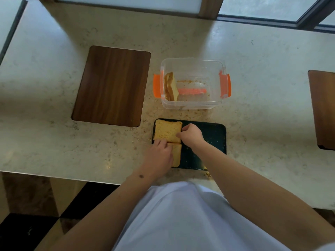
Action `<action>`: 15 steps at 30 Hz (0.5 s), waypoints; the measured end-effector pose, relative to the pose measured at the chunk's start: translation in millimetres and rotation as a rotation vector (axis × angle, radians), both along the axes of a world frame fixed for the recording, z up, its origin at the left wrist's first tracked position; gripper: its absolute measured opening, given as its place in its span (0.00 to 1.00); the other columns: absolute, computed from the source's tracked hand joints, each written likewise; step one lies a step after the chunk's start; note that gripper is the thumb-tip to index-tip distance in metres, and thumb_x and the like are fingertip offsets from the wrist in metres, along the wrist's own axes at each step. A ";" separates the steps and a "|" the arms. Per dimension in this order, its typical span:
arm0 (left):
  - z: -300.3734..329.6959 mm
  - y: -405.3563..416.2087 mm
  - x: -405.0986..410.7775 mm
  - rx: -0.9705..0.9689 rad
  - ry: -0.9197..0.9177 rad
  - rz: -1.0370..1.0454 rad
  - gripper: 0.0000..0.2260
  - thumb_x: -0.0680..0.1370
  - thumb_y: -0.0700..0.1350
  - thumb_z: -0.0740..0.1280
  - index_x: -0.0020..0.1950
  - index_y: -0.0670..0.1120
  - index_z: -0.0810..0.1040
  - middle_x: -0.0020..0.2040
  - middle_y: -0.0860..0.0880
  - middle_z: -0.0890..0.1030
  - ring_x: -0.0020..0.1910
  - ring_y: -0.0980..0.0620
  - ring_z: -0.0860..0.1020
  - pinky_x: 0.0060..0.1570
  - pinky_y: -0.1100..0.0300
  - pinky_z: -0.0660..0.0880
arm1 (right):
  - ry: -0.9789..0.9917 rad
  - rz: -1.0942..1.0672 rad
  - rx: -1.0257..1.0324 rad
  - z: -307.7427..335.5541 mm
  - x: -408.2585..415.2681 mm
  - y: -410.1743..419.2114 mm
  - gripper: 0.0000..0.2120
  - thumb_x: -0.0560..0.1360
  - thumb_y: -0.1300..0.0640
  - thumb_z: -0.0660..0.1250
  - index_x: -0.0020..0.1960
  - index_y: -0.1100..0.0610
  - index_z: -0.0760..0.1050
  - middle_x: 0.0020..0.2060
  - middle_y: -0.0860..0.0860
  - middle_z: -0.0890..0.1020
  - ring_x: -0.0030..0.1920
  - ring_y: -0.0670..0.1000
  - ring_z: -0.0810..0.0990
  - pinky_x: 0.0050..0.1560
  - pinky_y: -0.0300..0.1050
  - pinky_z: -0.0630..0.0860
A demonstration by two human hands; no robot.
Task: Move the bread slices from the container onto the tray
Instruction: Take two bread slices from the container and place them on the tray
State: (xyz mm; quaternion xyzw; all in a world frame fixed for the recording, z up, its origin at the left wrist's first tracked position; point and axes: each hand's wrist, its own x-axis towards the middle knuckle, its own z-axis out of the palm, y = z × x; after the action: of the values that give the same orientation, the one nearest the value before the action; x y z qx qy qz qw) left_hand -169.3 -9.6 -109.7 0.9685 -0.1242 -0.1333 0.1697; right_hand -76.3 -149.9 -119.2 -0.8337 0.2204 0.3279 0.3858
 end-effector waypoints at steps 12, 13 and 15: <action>0.8 1.8 0.7 0.002 0.027 -0.008 0.11 0.78 0.44 0.61 0.56 0.42 0.79 0.55 0.44 0.78 0.56 0.46 0.71 0.52 0.52 0.74 | -0.072 -0.080 0.083 1.4 8.9 -3.7 0.11 0.73 0.63 0.70 0.50 0.52 0.73 0.49 0.53 0.79 0.46 0.51 0.78 0.38 0.44 0.75; 0.6 1.8 0.6 0.004 0.028 -0.012 0.11 0.78 0.44 0.61 0.55 0.42 0.79 0.55 0.44 0.78 0.56 0.46 0.71 0.52 0.52 0.74 | -0.074 -0.078 0.078 0.6 9.4 -4.2 0.10 0.73 0.63 0.69 0.50 0.52 0.73 0.49 0.54 0.79 0.46 0.51 0.79 0.38 0.44 0.76; -0.3 1.8 -0.5 0.004 0.033 -0.009 0.10 0.78 0.44 0.62 0.54 0.42 0.79 0.55 0.43 0.77 0.55 0.45 0.71 0.51 0.51 0.74 | -0.054 -0.042 0.066 -0.9 8.4 -4.8 0.09 0.73 0.63 0.68 0.51 0.53 0.73 0.49 0.54 0.79 0.47 0.53 0.80 0.43 0.49 0.80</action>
State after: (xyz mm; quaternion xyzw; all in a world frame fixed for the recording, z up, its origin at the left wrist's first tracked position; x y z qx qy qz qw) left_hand -169.8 -7.8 -109.9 0.9659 -0.1253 -0.1503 0.1694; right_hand -67.9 -154.7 -120.0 -0.8241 0.2165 0.3044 0.4258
